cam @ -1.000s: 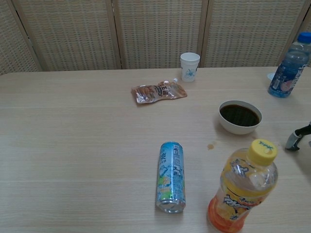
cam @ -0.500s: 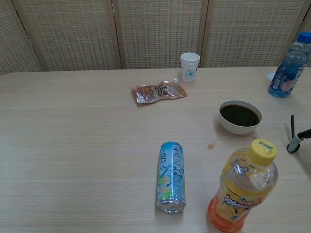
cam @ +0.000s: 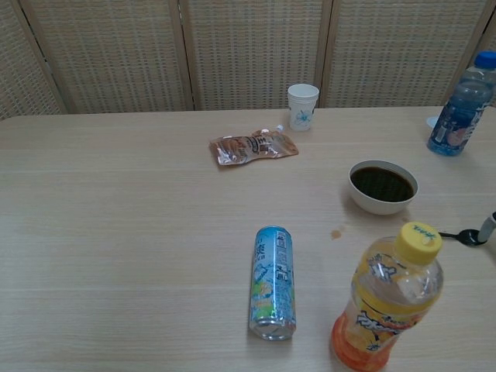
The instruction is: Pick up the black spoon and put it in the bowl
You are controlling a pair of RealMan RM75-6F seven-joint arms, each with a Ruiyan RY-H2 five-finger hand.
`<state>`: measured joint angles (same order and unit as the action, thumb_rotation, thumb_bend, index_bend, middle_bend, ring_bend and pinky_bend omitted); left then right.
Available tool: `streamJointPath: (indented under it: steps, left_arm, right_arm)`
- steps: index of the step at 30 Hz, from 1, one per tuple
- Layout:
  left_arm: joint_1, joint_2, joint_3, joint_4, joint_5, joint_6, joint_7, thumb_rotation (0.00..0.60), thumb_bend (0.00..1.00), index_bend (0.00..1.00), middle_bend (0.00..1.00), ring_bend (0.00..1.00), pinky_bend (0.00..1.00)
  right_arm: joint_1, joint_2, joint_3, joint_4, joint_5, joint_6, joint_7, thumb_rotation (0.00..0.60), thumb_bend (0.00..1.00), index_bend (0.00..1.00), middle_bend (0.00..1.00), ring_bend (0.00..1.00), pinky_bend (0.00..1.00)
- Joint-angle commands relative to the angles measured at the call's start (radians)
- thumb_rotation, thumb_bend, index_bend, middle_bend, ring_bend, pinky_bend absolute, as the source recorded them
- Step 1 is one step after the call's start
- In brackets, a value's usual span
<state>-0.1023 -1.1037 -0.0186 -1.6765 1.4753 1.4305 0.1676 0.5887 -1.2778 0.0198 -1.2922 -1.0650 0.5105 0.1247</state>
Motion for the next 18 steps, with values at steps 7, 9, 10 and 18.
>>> streamJointPath:
  steps: [7,9,10,18]
  left_arm:
    - [0.000,-0.002,0.001,-0.001,-0.005,-0.002,0.003,0.600,0.32,0.00,0.00,0.00,0.00]
    - [0.001,-0.003,0.001,0.001,-0.006,-0.001,0.002,0.600,0.32,0.00,0.00,0.00,0.00]
    - [0.001,-0.003,0.001,0.001,-0.007,-0.001,0.001,0.600,0.32,0.00,0.00,0.00,0.00]
    - [0.000,-0.006,0.003,0.008,-0.006,-0.004,-0.007,0.600,0.32,0.00,0.00,0.00,0.00]
  right_arm:
    - [0.001,0.005,0.003,0.011,-0.001,-0.002,-0.002,0.600,0.99,0.26,0.94,0.99,1.00]
    - [0.000,0.010,0.003,0.002,-0.005,0.005,-0.005,0.600,0.99,0.26,0.94,0.99,1.00]
    - [-0.001,0.011,0.003,-0.001,-0.005,0.007,-0.007,0.600,0.99,0.26,0.94,0.99,1.00]
    - [0.001,0.026,0.007,-0.047,-0.011,0.036,-0.032,0.600,0.99,0.26,0.94,0.99,1.00]
